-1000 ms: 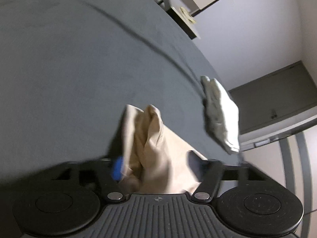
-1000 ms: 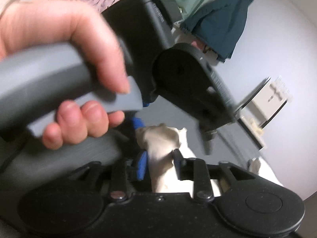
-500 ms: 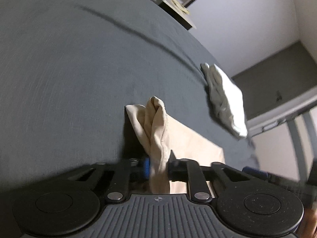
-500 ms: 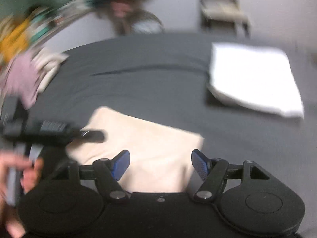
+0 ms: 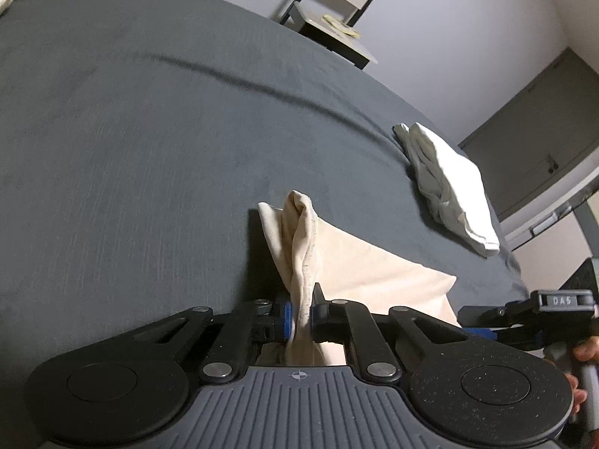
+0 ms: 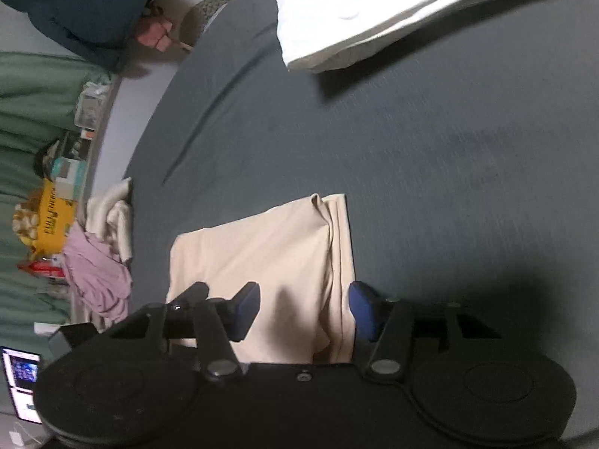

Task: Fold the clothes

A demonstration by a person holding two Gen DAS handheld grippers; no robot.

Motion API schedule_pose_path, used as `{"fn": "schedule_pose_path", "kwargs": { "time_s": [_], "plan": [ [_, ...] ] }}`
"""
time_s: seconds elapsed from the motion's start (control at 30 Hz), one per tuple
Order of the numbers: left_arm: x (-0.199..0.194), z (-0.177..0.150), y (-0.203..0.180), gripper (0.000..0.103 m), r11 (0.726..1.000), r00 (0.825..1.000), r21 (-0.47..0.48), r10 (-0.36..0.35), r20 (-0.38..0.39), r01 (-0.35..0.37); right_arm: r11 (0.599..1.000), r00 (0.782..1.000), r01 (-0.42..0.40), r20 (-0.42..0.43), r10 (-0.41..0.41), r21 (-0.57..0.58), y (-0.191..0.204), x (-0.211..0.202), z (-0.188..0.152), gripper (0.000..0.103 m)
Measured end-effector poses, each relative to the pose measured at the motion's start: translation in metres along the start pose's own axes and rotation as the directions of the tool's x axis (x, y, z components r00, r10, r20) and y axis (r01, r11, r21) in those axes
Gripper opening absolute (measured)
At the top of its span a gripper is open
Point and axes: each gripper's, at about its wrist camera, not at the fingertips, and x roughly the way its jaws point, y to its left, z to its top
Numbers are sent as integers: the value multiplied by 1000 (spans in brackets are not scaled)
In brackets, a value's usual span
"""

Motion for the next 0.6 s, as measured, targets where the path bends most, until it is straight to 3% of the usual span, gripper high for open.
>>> {"fn": "schedule_pose_path", "kwargs": {
  "time_s": [0.17, 0.27, 0.4, 0.6],
  "plan": [
    [0, -2, 3, 9, 1000, 1000, -8, -15, -1, 15, 999, 998, 35, 48, -35, 5, 0, -18, -4, 51],
    [1, -2, 3, 9, 1000, 1000, -4, -25, -5, 25, 999, 999, 42, 19, -43, 3, 0, -8, -2, 54],
    [3, -3, 3, 9, 999, 999, -2, -32, -10, 32, 1000, 1000, -13, -25, 13, -1, -3, -1, 7, 60],
    [3, -3, 5, 9, 999, 999, -8, -44, -10, 44, 987, 992, -112, -45, 118, 116, -26, 1, 22, 53]
  ]
}}
